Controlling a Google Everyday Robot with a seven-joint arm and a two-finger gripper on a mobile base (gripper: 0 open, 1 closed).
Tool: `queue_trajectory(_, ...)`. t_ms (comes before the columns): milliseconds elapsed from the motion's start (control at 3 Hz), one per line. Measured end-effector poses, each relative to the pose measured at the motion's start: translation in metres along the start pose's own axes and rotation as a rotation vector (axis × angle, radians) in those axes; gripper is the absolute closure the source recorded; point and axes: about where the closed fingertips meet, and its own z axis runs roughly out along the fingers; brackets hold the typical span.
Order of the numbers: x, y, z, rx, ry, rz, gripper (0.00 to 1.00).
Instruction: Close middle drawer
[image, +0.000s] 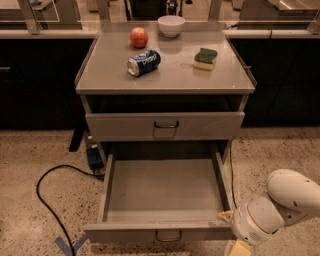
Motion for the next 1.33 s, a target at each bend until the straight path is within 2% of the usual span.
queue_trajectory(667, 0.003, -0.005, 0.076, -0.119, -0.005, -0.039, 0.0)
queue_trajectory(1000, 0.01, 0.002, 0.125, -0.219, -0.018, -0.058, 0.0)
queue_trajectory(1333, 0.01, 0.002, 0.125, -0.219, -0.018, -0.058, 0.0)
